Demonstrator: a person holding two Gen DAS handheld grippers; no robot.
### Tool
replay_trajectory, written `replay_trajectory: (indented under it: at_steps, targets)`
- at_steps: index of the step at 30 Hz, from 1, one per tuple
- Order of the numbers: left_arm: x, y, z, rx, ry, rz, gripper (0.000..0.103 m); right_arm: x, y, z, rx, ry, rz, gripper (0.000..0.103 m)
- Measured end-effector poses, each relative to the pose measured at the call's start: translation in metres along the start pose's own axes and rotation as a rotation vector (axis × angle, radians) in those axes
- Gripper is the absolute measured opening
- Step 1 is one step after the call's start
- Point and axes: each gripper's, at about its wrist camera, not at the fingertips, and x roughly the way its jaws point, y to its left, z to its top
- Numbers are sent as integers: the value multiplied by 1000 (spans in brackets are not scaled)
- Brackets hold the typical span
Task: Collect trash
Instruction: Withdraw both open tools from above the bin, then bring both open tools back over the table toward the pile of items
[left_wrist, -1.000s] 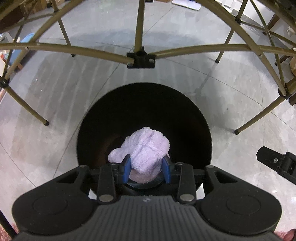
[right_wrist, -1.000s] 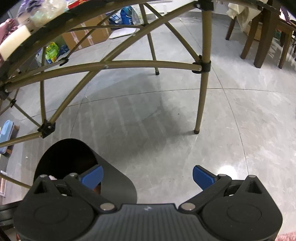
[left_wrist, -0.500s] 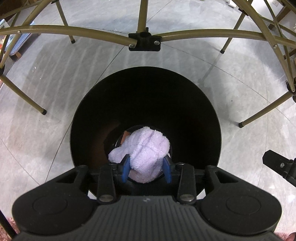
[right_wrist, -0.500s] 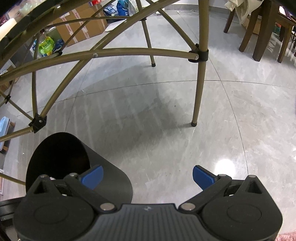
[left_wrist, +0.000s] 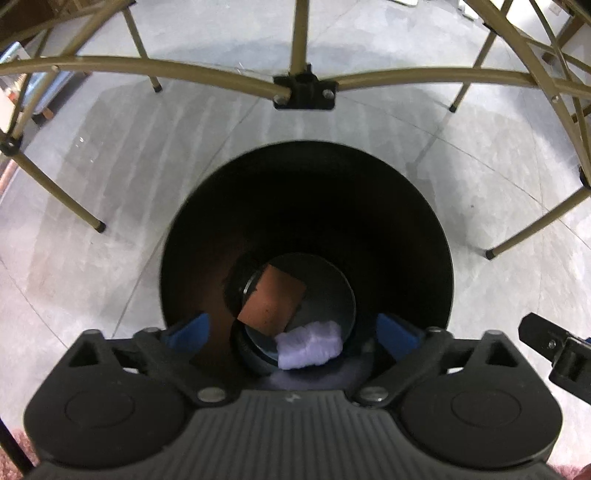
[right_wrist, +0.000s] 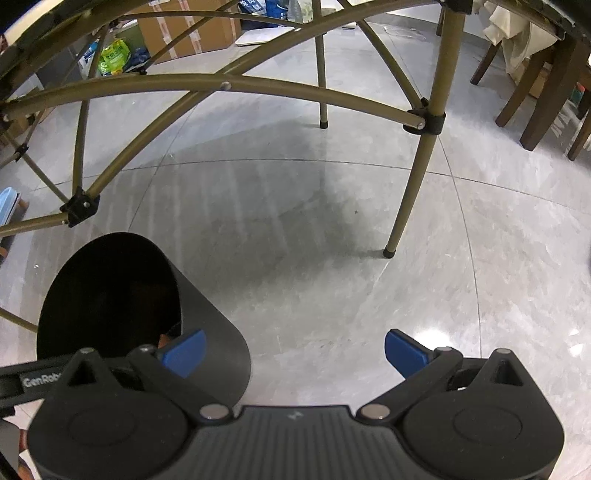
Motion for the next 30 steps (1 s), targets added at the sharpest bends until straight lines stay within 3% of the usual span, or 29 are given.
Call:
replay_trajectory:
  at_steps: [15,21,30]
  targets:
    - [-9,4,0,1,-25,-22,102,-5,-1,-1,-8,-8,10,103]
    - [-32,9,1,-20,-119,-27,102,-15,1,1,-3,-41,37,103]
    - [-82,20,3,-43,-322,-45,103,-43,1,8,15,-132,89,103]
